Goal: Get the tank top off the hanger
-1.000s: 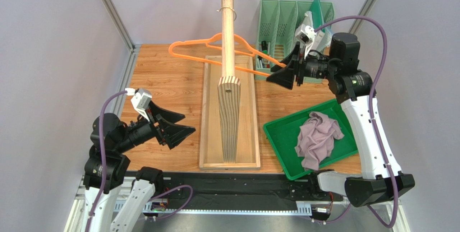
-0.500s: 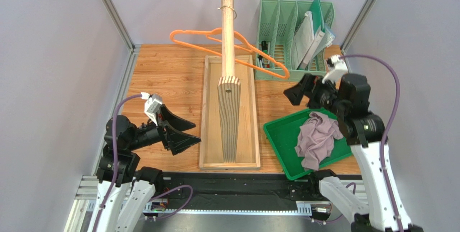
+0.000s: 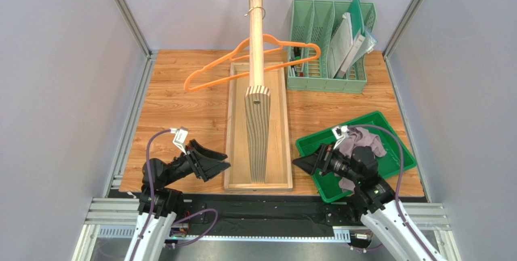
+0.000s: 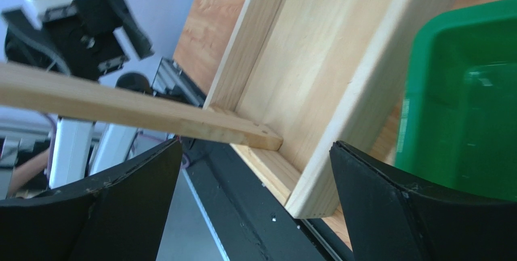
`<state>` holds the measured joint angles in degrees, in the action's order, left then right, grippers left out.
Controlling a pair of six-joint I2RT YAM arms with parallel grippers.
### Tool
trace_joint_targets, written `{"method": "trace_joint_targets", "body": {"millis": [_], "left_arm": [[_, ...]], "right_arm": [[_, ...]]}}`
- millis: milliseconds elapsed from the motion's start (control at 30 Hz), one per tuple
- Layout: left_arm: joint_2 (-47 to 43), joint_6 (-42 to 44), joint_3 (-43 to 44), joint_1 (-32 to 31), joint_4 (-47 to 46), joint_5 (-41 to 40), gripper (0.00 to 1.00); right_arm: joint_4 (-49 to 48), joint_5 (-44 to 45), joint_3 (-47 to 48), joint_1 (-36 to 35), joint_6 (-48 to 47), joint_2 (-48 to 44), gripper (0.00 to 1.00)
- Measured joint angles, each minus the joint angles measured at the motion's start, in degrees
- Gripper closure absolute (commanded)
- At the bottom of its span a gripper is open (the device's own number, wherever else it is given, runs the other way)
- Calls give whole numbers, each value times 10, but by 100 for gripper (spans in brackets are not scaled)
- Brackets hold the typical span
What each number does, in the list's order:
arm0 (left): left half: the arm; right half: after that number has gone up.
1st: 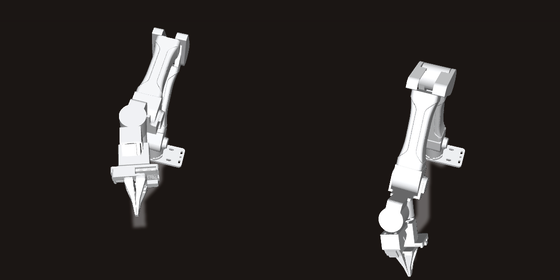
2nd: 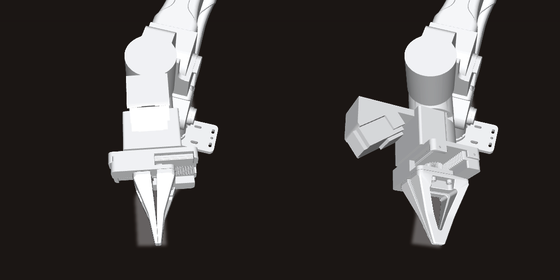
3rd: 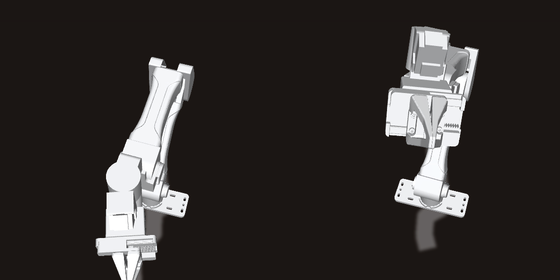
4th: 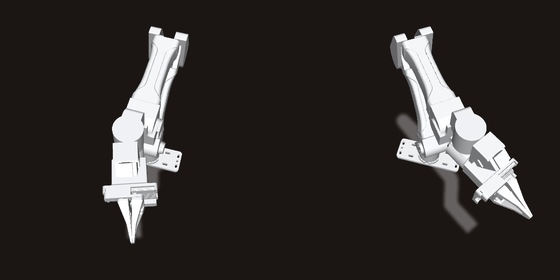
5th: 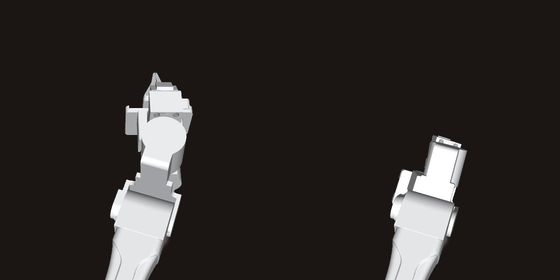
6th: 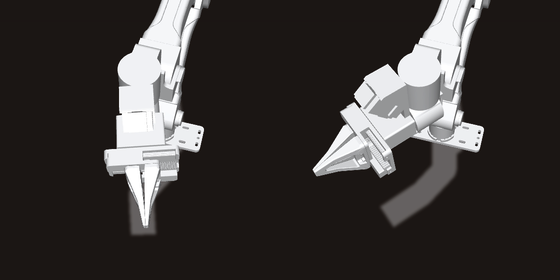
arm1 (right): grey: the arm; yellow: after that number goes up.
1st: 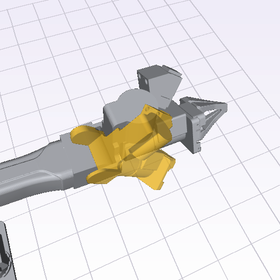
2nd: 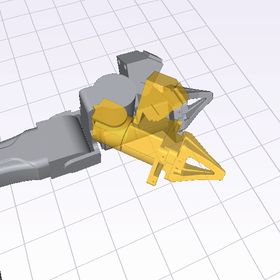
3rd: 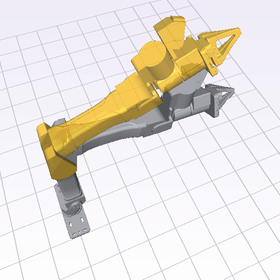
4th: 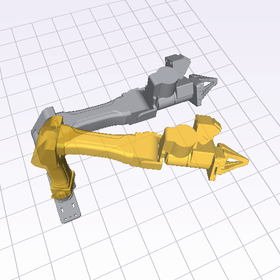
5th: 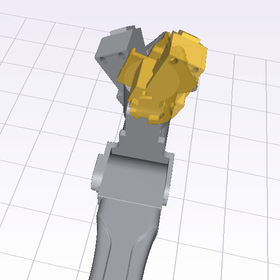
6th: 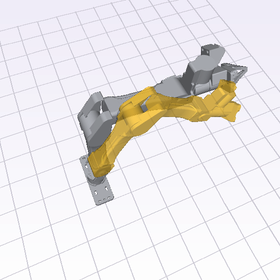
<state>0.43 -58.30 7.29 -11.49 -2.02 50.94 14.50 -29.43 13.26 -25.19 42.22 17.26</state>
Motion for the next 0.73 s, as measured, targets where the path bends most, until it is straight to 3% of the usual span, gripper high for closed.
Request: {"method": "trace_joint_targets", "body": {"millis": [167, 300, 567, 733], "left_arm": [[0, -46, -44, -4, -56, -15, 6], [0, -62, -45, -5, -100, -19, 6], [0, -53, -45, -5, -96, -19, 7], [0, -46, -45, -5, -89, -20, 7]], "right_arm": [[-140, 96, -87, -165, 31, 14, 0], [-156, 238, -109, -267, 44, -12, 0], [-47, 476, -108, -301, 87, -169, 0], [-43, 506, -106, -302, 101, -167, 0]]}}
